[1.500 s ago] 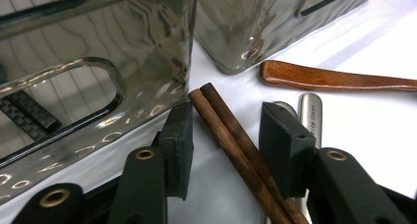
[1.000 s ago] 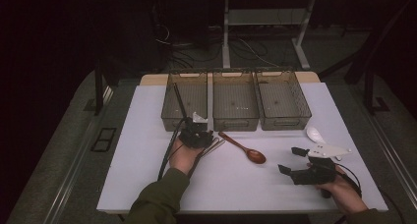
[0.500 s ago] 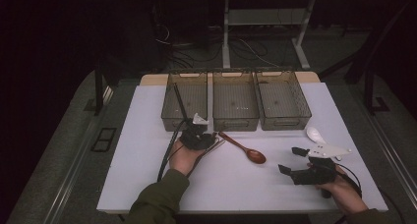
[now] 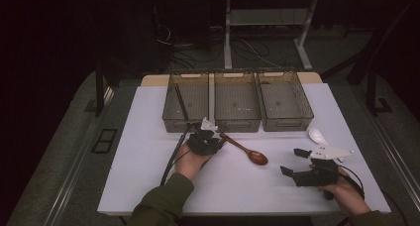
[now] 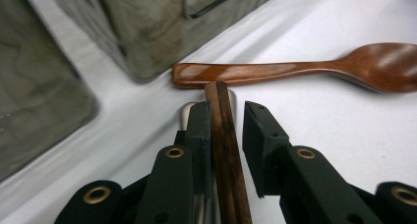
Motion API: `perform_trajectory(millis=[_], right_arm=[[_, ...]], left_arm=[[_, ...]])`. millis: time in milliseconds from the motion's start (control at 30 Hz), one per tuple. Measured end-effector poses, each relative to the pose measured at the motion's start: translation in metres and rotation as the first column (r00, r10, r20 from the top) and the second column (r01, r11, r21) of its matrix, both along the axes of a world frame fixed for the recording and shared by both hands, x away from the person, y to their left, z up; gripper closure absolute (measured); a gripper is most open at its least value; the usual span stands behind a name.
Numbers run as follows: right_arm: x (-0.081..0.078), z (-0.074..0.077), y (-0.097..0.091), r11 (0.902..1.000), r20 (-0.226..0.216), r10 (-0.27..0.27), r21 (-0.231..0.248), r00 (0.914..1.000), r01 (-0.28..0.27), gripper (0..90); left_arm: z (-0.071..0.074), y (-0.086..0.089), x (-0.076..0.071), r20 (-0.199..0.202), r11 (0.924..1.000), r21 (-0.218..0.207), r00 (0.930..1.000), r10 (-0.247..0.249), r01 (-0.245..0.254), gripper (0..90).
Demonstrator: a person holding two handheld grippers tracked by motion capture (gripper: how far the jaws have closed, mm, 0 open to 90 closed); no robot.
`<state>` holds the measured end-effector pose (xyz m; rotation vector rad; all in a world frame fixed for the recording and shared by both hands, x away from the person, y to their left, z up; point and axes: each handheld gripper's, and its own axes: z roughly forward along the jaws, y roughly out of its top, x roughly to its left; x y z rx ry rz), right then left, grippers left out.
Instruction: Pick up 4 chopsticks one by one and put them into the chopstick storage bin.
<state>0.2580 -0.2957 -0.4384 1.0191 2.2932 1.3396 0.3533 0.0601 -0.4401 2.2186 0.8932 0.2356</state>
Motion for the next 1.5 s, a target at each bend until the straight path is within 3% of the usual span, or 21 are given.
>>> perform_trajectory(millis=[300, 467, 633, 833, 1000, 1300, 1500], right_arm=[[0.000, 0.000, 0.000, 1.0000, 0.000, 0.000, 0.002, 1.0000, 0.000, 15.5], [0.000, 0.000, 0.000, 1.0000, 0.001, 0.001, 0.002, 1.0000, -0.001, 15.5], [0.000, 0.000, 0.000, 1.0000, 0.000, 0.002, 0.002, 1.0000, -0.002, 15.5], [0.000, 0.001, 0.000, 1.0000, -0.001, 0.000, 0.003, 1.0000, 0.000, 15.5], [0.000, 0.001, 0.000, 1.0000, 0.003, 0.003, -0.001, 1.0000, -0.003, 15.5], [0.000, 0.000, 0.001, 1.0000, 0.000, 0.005, -0.003, 1.0000, -0.005, 15.5], [-0.001, 0.000, 0.001, 1.0000, -0.001, 0.005, -0.006, 1.0000, -0.005, 15.5]], left_arm=[[-0.003, -0.013, -0.007, -0.009, 0.9982, -0.001, 0.9982, -0.060, 0.060, 73.4], [-0.002, -0.012, -0.007, -0.005, 0.9982, -0.013, 0.9982, -0.059, 0.059, 71.0], [0.007, -0.004, -0.011, 0.002, 0.9951, -0.071, 0.9977, -0.068, 0.068, 63.1], [0.015, 0.013, -0.026, 0.023, 0.9924, -0.098, 0.9971, -0.073, 0.075, 56.2], [0.017, 0.028, -0.040, 0.034, 0.9904, -0.115, 0.9968, -0.073, 0.076, 55.9], [0.013, 0.052, -0.065, 0.030, 0.9879, -0.132, 0.9966, -0.077, 0.080, 62.0], [0.006, 0.060, -0.071, 0.017, 0.9922, -0.114, 0.9987, -0.049, 0.050, 71.0]])
